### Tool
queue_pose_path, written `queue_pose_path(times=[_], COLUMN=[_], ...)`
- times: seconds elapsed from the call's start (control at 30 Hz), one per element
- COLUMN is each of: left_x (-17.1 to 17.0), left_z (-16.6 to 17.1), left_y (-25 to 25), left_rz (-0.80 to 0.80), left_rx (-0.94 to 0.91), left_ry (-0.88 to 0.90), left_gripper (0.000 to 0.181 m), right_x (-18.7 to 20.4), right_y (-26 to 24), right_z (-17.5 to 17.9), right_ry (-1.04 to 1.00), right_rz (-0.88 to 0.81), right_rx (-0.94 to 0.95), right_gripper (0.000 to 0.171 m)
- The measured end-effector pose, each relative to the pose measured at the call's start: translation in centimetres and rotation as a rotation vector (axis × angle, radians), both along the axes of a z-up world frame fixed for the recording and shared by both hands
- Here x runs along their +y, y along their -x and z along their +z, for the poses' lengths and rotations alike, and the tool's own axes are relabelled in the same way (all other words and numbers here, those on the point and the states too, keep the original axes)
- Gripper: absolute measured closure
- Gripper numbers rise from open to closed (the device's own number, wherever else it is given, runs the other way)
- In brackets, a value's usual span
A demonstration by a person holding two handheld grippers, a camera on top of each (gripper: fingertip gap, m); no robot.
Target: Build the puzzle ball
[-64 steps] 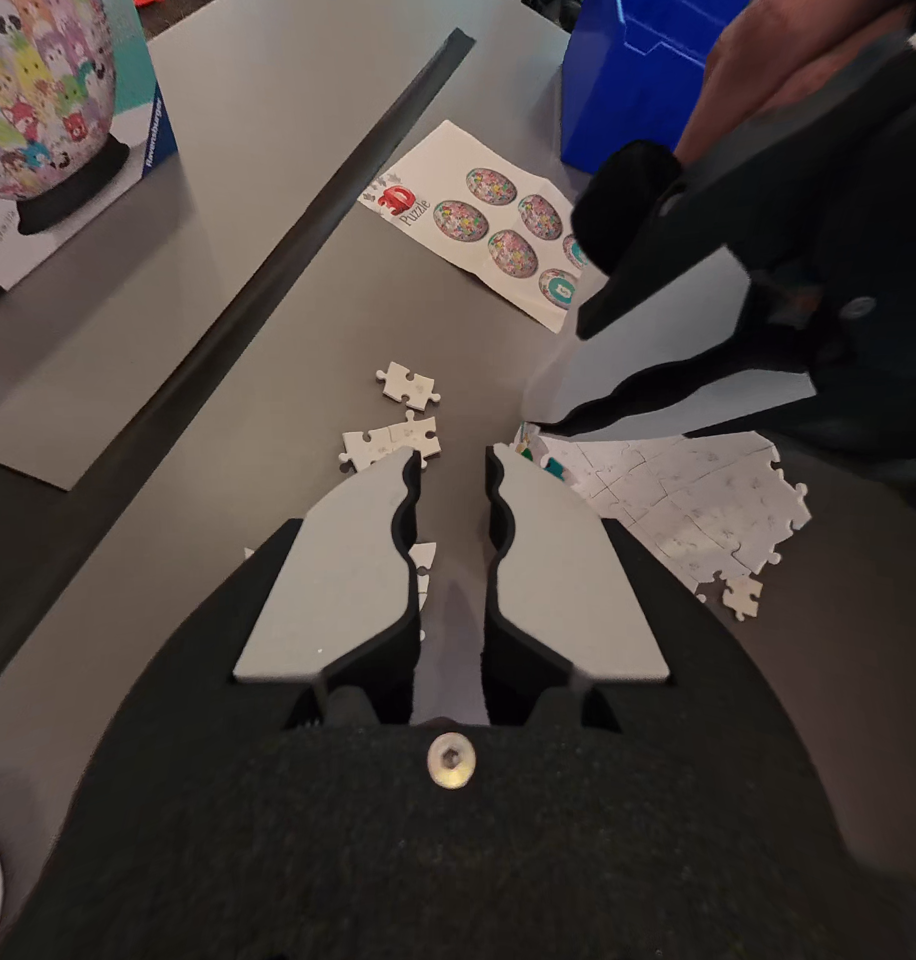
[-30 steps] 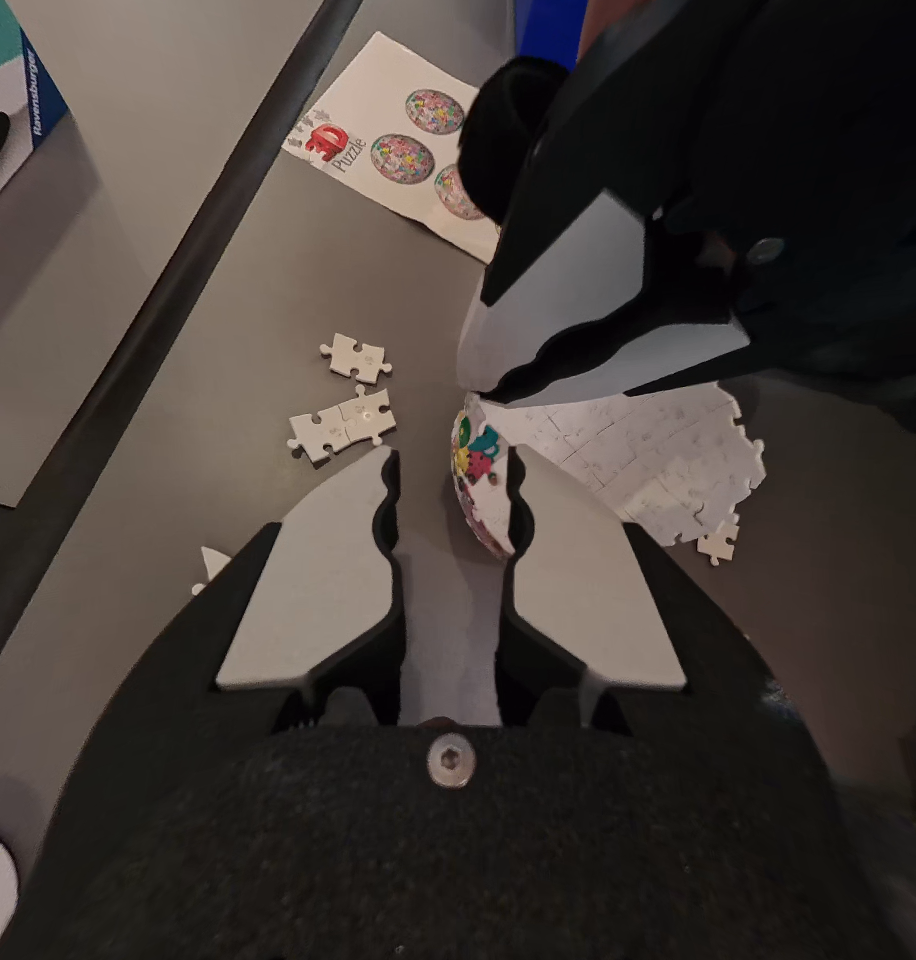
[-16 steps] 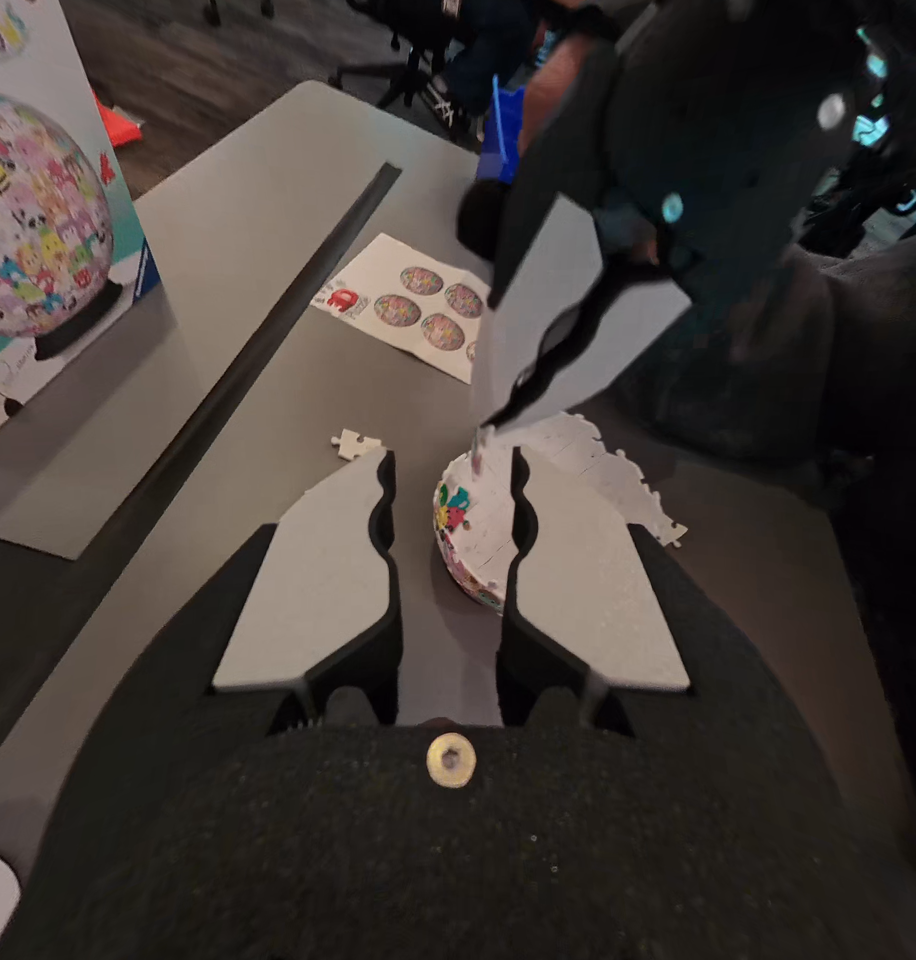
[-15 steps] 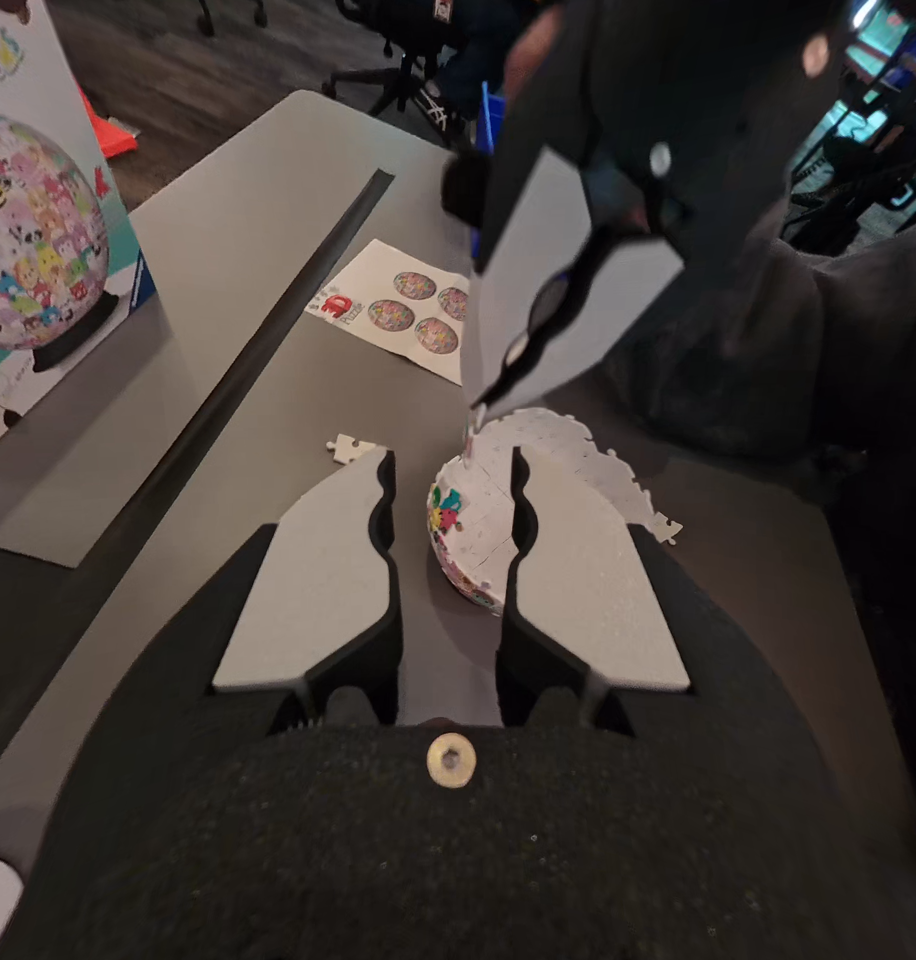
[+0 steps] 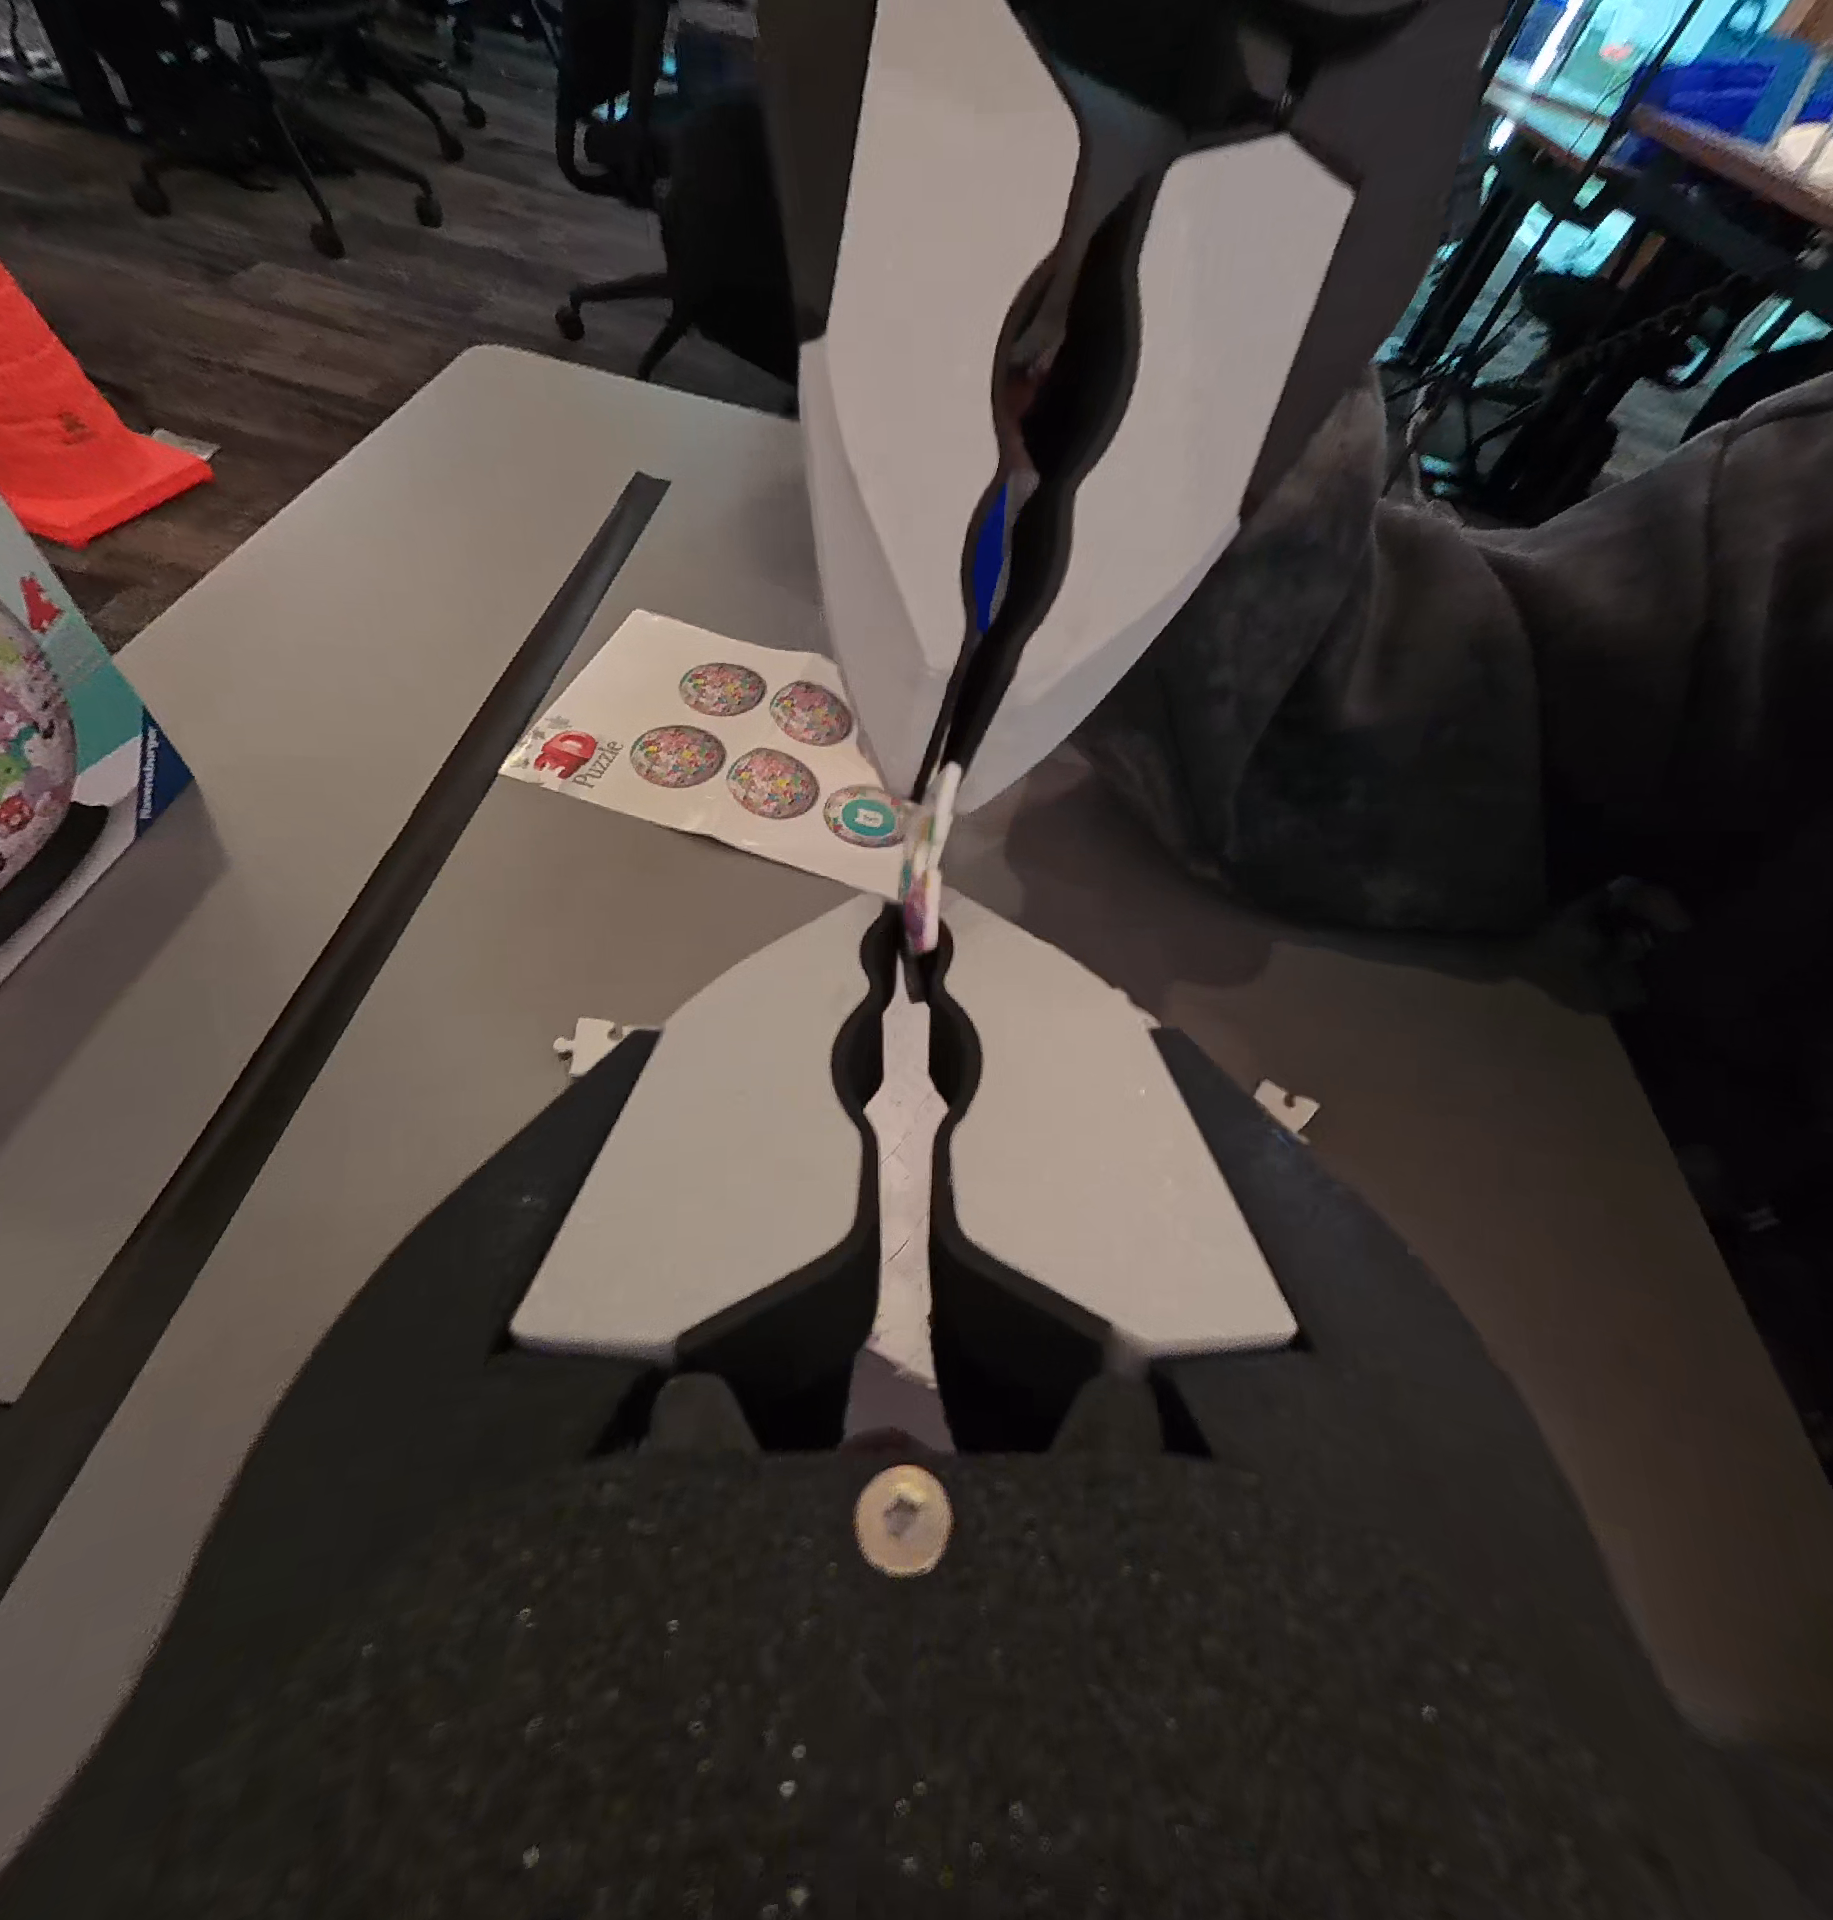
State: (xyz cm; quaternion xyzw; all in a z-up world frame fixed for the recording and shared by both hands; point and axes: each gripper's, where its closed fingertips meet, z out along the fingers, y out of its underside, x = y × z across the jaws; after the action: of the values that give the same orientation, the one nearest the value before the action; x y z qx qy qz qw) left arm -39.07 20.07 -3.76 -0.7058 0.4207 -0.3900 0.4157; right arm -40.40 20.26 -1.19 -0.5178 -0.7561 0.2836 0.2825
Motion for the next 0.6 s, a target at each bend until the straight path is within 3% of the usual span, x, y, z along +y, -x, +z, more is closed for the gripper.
queue_pose_path(times=[0.17,0.6], left_x=[0.53,0.62], left_z=[1.27,1.16], left_y=[0.23,0.37], left_rz=[-0.008,-0.024], left_rx=[-0.164,-0.21], left_ry=[0.03,0.064], left_gripper=[0.179,0.179], right_x=[0.63,0.83], right_y=[0.56,0.89], right_z=[0.85,0.67], right_ry=[0.077,0.094], right_rz=[-0.012,-0.007], right_rx=[0.07,0.087], right_gripper=[0.17,0.169])
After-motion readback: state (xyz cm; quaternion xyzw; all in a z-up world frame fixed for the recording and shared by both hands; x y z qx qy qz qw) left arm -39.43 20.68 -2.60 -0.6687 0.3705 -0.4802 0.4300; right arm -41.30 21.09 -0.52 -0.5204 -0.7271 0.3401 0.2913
